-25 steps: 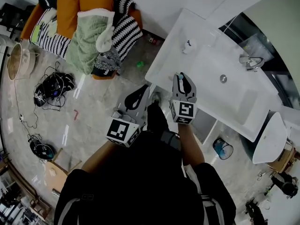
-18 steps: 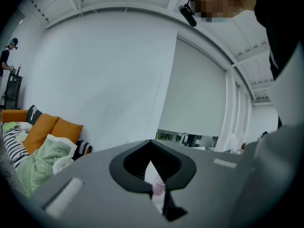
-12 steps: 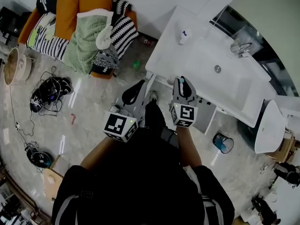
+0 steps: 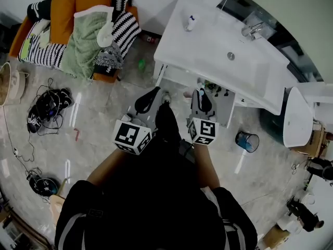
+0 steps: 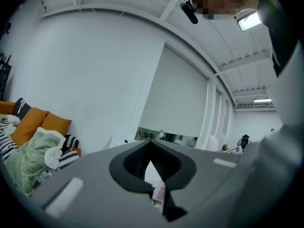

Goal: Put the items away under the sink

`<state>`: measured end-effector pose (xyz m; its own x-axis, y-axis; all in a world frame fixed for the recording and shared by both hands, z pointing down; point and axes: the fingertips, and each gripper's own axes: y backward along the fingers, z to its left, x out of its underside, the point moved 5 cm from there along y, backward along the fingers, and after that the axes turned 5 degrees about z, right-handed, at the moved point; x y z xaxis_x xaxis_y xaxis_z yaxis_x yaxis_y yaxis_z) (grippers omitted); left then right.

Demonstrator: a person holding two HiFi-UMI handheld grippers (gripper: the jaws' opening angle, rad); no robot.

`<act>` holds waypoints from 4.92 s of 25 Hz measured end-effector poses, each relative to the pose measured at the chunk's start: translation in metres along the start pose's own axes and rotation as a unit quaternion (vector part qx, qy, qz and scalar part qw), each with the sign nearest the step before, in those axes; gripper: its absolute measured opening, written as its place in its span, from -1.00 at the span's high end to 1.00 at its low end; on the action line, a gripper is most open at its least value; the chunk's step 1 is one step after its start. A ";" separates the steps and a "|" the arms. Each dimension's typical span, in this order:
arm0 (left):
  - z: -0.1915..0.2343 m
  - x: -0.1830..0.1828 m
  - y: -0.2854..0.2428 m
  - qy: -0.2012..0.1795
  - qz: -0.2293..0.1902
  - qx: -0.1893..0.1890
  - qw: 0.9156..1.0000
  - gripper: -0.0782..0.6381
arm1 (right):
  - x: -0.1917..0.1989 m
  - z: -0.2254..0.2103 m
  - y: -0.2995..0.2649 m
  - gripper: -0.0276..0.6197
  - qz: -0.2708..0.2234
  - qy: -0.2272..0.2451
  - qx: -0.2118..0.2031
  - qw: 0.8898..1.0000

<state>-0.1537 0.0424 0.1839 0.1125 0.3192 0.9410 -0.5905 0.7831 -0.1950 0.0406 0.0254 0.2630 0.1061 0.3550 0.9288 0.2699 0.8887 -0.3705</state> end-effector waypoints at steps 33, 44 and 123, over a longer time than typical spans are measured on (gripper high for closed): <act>-0.159 0.037 -0.009 -0.034 0.035 0.064 0.997 0.76 | 0.069 -0.086 0.148 0.65 0.000 -0.031 0.061 0.998; -0.201 0.062 -0.017 -0.032 0.043 0.038 0.998 0.76 | 0.096 -0.120 0.165 0.65 0.008 -0.038 0.043 0.998; 0.024 0.456 -0.218 -0.036 -0.035 0.093 0.994 0.76 | 0.487 -0.189 -0.192 0.65 -0.032 -0.005 0.053 0.998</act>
<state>0.0067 0.0047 0.6624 0.1053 0.2220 0.9693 -0.7220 0.6873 -0.0790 0.2215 -0.0275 0.7874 0.0825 0.2989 0.9507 0.1730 0.9352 -0.3090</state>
